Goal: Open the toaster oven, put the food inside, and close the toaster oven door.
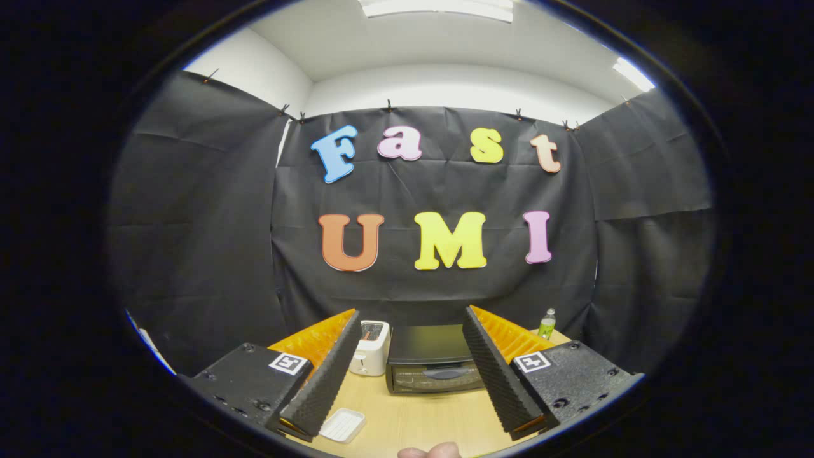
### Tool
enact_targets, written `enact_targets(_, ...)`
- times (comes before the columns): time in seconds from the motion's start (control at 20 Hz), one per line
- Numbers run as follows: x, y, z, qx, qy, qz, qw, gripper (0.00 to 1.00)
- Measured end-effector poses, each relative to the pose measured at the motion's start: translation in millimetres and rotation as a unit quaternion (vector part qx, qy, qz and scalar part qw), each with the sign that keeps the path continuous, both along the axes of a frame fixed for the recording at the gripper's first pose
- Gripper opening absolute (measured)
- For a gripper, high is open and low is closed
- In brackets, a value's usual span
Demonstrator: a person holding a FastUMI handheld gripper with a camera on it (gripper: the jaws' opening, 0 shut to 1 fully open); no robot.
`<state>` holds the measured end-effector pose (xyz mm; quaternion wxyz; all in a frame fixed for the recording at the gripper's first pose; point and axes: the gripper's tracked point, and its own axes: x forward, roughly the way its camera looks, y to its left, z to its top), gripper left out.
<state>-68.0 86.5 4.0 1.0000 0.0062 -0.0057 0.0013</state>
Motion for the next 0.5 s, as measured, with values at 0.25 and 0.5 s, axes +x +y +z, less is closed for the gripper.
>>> enact_targets(0.25,3.2,1.9,2.6,0.001,0.004,0.005,1.000,1.00)
enact_targets(0.5,6.0,4.2,5.7,-0.005,0.002,0.007,1.000,1.00)
